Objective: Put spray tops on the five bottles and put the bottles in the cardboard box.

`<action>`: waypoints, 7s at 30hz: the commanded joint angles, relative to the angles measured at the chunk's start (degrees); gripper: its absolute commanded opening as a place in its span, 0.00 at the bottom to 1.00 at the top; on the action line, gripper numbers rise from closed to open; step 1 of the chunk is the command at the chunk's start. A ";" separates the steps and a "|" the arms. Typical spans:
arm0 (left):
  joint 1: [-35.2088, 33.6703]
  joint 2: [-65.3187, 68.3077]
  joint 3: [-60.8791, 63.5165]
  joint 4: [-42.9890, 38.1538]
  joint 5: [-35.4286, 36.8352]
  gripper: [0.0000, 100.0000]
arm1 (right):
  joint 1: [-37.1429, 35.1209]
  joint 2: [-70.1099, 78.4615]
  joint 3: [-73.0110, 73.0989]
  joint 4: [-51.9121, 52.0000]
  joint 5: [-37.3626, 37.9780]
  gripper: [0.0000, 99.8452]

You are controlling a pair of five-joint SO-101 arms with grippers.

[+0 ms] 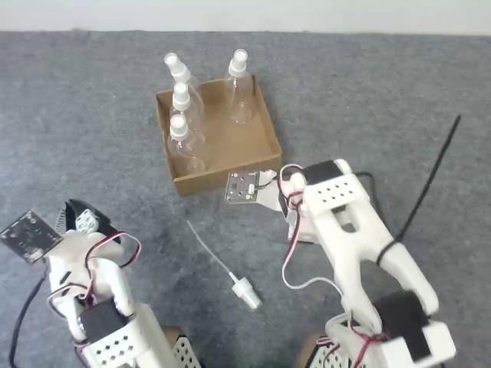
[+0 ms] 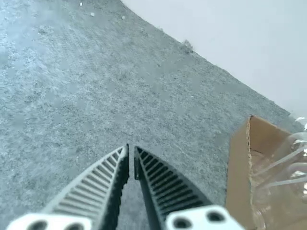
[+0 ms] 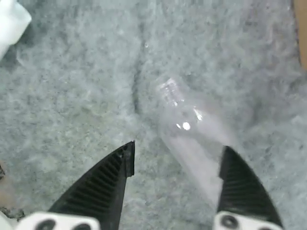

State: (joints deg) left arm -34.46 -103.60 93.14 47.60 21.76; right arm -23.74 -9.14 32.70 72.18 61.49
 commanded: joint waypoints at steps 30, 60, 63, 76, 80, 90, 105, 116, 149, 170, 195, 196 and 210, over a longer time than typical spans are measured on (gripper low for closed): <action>0.00 -0.97 3.38 -9.49 -1.85 0.02 | 6.37 12.97 -10.55 -6.64 -10.73 0.11; 0.00 -0.97 3.38 -9.49 -1.85 0.02 | 7.43 12.88 -17.05 0.40 -24.88 0.32; 0.00 -0.97 3.38 -9.49 -1.85 0.02 | 7.43 13.05 -16.97 1.63 -24.79 0.30; 0.00 -0.97 3.38 -9.49 -1.85 0.02 | 11.91 13.67 -11.60 1.89 -15.47 0.30; 0.00 -0.97 3.38 -9.49 -1.85 0.02 | 12.35 13.67 -10.46 1.89 -14.07 0.30; 0.00 -0.97 3.38 -9.41 -1.85 0.02 | 12.44 13.67 -8.44 0.75 -13.98 0.30; 0.00 -0.97 3.38 -9.41 -1.85 0.02 | 12.53 13.58 -5.45 -2.68 -14.15 0.15; 0.00 -0.97 3.38 -9.41 -1.85 0.02 | 12.18 3.74 -8.35 3.38 -17.32 0.07; 0.00 -0.97 3.38 -9.41 -1.85 0.02 | -8.57 -12.70 -5.54 7.16 -45.01 0.07; 0.00 -0.97 3.38 -9.41 -1.85 0.02 | -1.80 -40.04 11.08 -1.63 -47.47 0.07; 1.76 -0.97 2.68 -8.97 -22.86 0.02 | 6.99 -50.59 27.52 -21.58 -55.47 0.06; 2.37 -0.97 1.98 -8.35 -22.86 0.02 | 7.16 -50.59 27.78 -21.85 -55.47 0.06; 19.69 -0.79 -16.57 15.21 -35.34 0.05 | 9.01 -50.59 28.92 -23.08 -57.93 0.06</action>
State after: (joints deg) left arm -20.48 -103.60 82.07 59.12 -9.36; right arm -16.18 -57.67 62.07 50.99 4.18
